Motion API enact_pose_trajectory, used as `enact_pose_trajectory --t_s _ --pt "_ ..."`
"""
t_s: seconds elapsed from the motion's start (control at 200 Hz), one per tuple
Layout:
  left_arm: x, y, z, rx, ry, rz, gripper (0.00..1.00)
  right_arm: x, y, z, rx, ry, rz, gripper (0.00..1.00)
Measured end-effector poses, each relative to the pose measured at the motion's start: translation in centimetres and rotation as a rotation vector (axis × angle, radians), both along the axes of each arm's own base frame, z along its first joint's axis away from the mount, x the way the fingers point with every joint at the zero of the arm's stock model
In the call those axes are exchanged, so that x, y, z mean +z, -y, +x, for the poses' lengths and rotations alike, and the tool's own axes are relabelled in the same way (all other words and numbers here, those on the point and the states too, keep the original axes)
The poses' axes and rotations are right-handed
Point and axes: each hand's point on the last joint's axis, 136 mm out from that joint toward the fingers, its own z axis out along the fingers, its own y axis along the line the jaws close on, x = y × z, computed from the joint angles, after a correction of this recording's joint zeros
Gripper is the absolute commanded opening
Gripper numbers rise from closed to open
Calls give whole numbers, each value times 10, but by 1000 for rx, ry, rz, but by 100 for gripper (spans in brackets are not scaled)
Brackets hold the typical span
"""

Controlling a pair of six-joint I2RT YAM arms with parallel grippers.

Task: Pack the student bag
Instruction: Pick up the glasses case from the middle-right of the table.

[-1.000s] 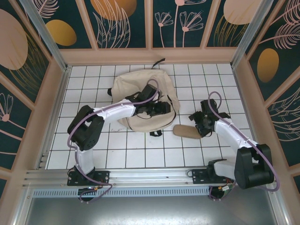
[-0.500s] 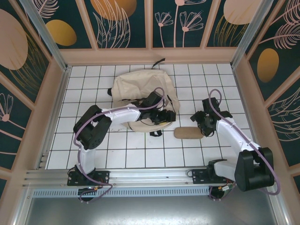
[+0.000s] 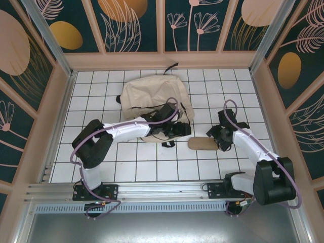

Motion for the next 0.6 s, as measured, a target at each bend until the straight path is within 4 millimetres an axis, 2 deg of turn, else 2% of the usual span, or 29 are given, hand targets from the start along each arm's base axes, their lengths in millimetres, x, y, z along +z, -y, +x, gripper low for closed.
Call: enact_pose_trajectory --t_s 0.21,0.365,0.51,0.601 --pt "-10 9 -19 13 -59 -44 61 -5 -2 2 10 11 17 72" --pt "-18 15 -16 39 -80 -62 62 -6 -6 9 30 30 34 72" --pt "-41 17 -15 54 -117 -38 62 -7 -12 14 40 48 64 72" --pt "-47 20 -16 50 -137 -45 61 -7 -14 15 43 51 74 72"
